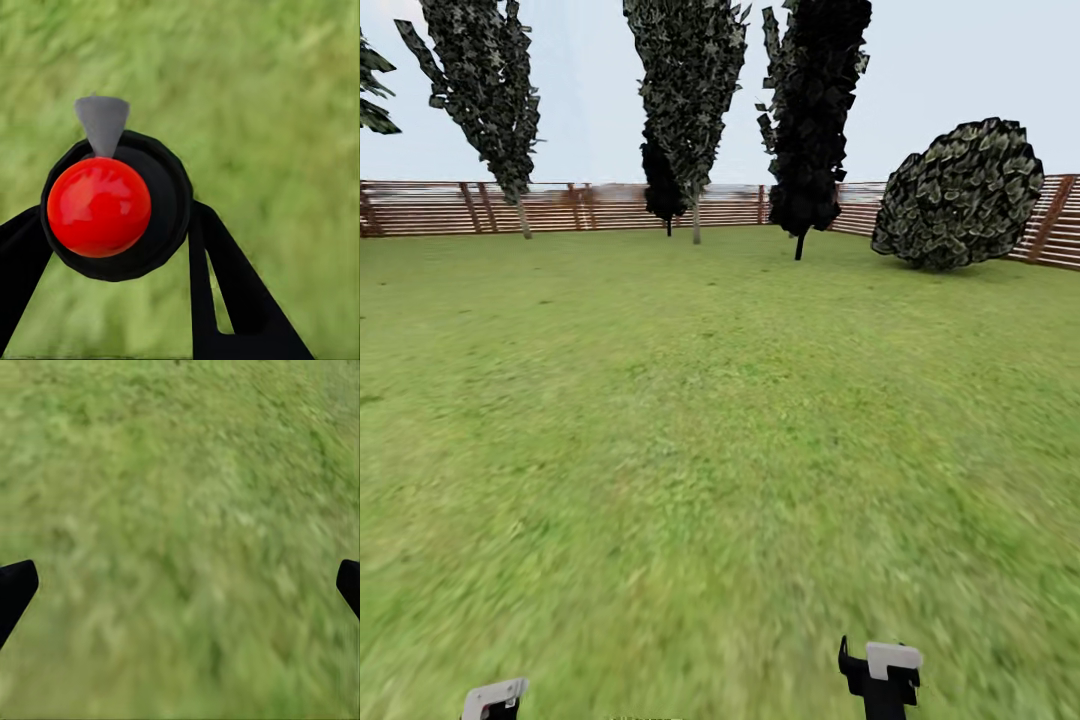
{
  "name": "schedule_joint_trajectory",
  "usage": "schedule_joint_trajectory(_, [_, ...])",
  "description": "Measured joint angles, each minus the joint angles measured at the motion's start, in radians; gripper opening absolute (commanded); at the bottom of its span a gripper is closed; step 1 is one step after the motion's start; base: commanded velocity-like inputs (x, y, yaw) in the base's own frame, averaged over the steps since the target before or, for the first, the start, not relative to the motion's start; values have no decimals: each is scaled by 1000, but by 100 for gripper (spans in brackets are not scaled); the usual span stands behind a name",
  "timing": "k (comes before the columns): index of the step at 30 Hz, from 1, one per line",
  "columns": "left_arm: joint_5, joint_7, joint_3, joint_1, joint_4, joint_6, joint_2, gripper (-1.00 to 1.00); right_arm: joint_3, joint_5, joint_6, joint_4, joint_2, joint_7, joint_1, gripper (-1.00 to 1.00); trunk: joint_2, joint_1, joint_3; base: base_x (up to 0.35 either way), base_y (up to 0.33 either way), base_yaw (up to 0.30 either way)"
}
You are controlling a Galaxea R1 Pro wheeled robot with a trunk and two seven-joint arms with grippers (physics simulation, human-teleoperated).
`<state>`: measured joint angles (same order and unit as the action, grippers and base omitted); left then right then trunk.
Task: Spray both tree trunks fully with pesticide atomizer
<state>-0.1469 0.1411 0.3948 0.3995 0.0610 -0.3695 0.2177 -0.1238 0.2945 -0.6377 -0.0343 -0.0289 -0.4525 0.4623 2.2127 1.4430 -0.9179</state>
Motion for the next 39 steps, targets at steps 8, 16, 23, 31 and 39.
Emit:
schedule_joint_trajectory(8, [1, 0, 0, 0, 0, 0, 0, -100, 0, 0, 0, 0, 0, 0, -1, 100, 0, 0, 0, 0, 0, 282])
schedule_joint_trajectory(16, [2, 0, 0, 0, 0, 0, 0, -100, 0, 0, 0, 0, 0, 0, -1, 100, 0, 0, 0, 0, 0, 282])
schedule_joint_trajectory(23, [1, 0, -1, 0, 0, 0, 0, -100, 1, 0, 0, 0, 0, 0, -2, 100, 0, 0, 0, 0, 0, 281])
schedule_joint_trajectory(31, [0, 0, -1, 0, 0, 0, -2, -100, 0, 0, 0, 0, 0, 0, -2, 100, 0, 0, 0, 0, 0, 281])
schedule_joint_trajectory(39, [0, 0, -1, 0, 0, 0, -2, -100, 1, 0, 0, 0, 0, 0, -3, 100, 0, 0, 0, 0, 0, 282])
